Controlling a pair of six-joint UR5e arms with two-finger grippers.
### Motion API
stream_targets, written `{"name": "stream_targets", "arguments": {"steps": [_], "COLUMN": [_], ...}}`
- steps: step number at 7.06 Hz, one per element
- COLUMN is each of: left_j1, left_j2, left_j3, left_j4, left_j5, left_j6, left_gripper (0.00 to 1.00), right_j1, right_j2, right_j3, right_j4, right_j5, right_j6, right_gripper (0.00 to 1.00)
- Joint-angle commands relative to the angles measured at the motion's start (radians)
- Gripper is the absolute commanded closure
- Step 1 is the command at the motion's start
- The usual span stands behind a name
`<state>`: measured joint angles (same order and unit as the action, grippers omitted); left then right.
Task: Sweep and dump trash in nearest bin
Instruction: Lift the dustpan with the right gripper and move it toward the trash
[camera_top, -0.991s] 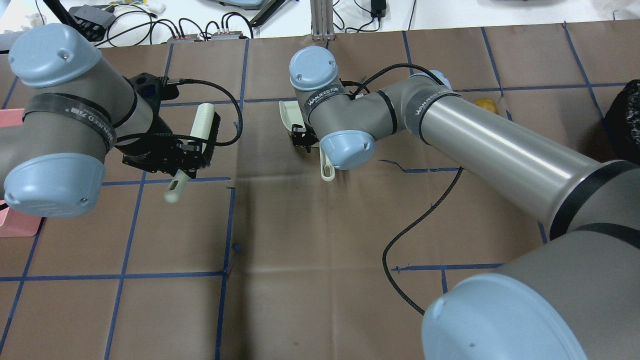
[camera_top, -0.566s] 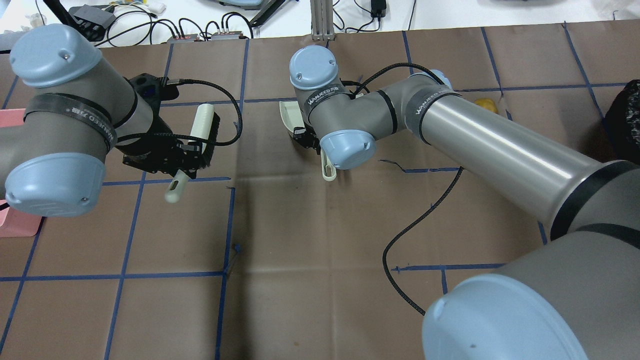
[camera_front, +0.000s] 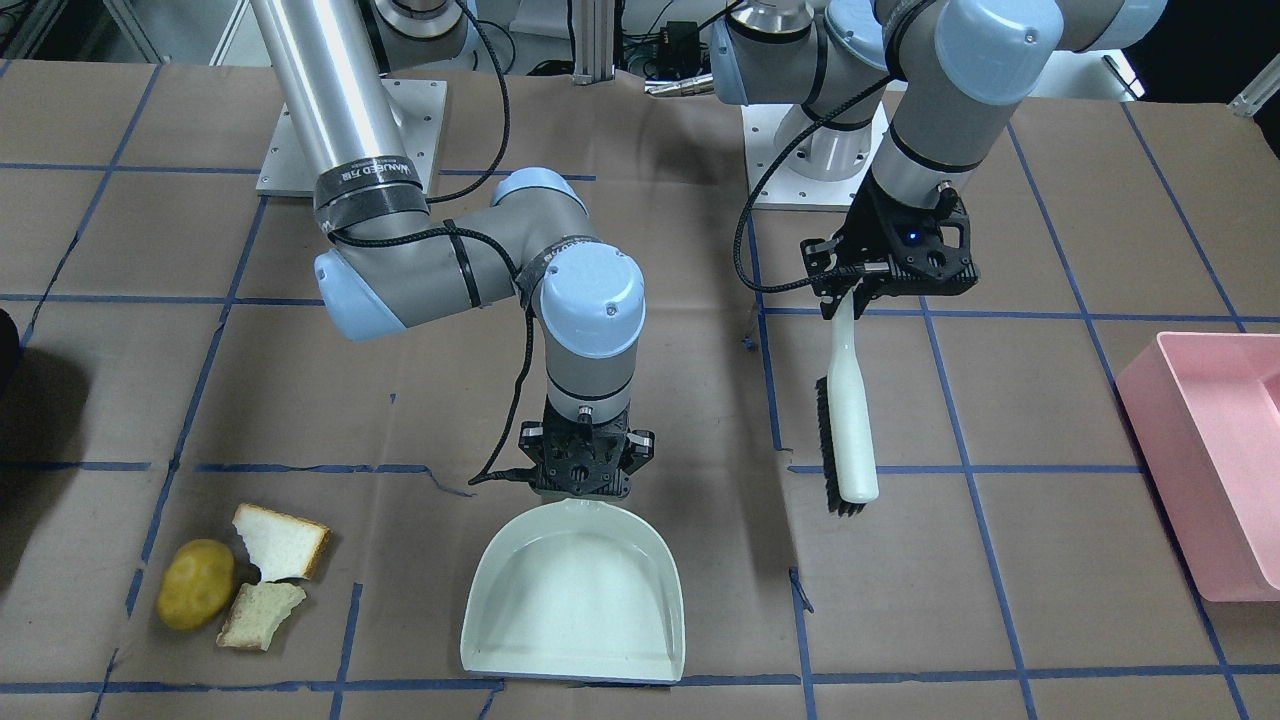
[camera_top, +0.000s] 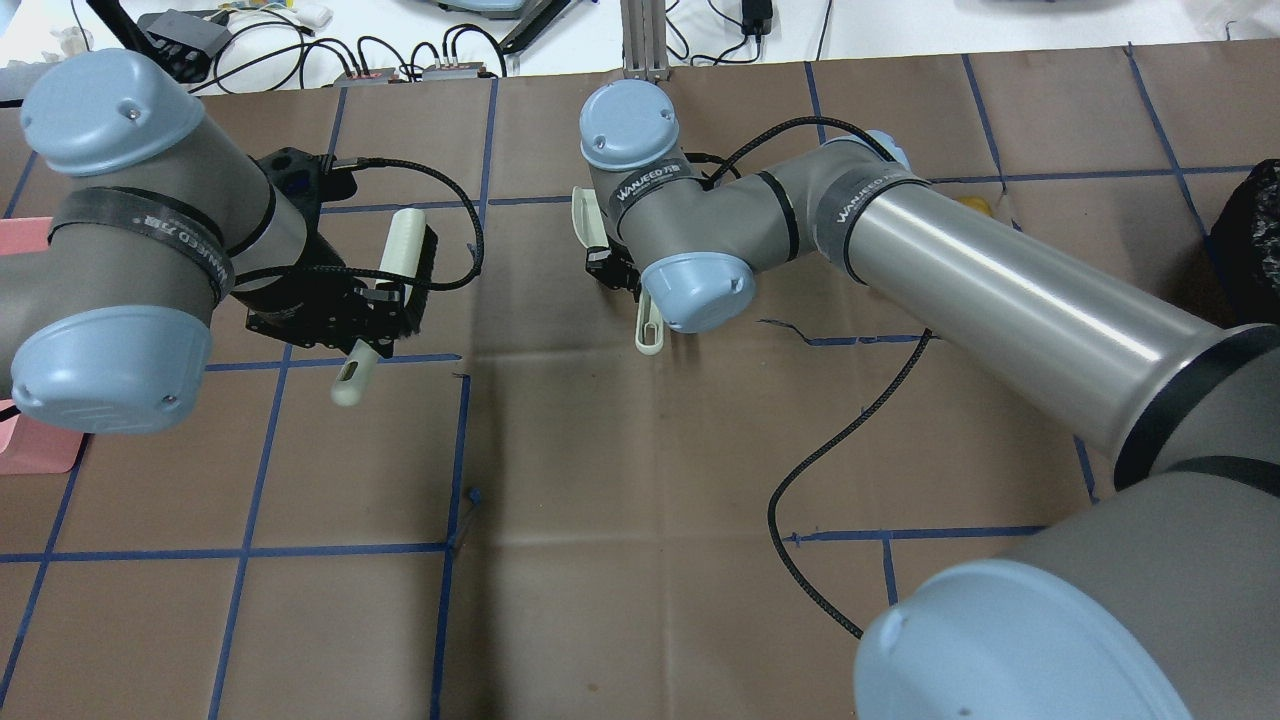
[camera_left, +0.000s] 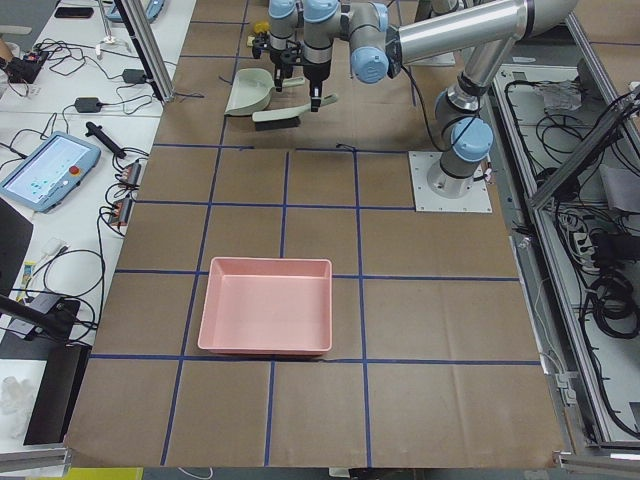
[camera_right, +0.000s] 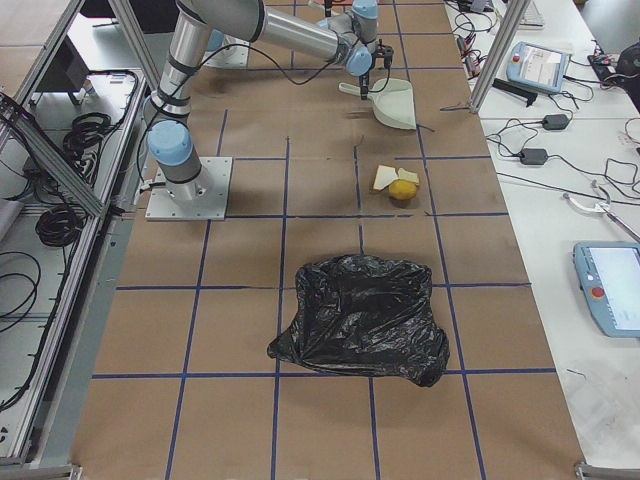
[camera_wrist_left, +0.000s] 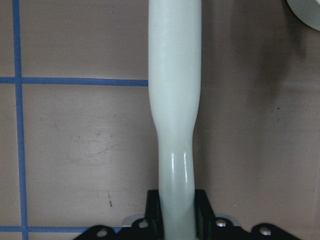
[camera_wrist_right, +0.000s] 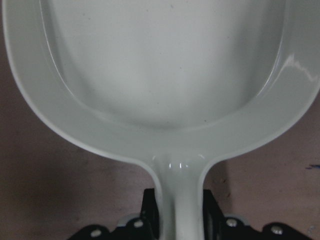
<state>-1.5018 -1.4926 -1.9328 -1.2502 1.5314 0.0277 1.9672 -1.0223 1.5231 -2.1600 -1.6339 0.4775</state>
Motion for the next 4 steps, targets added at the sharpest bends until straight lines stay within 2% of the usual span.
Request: {"name": "stream_targets", "arguments": {"steps": [1,4], "left_j1": [0.0,0.0], "left_j2": [0.0,0.0], "left_j3": [0.0,0.0], "left_j4": [0.0,-0.002], "left_j5": [0.003,0.004], "left_j6": [-0.003,0.003], "left_gripper": [1.0,1.0], "right_j1": [-0.008,-0.016], "right_j2": [-0.066,-0.166], "right_j3": [-0.003,-0.003], "right_j4": [0.069,0.17], "right_j5": [0.0,-0.001], "right_j6": [0.0,0.0], "right_gripper": [0.93,0.93]}}
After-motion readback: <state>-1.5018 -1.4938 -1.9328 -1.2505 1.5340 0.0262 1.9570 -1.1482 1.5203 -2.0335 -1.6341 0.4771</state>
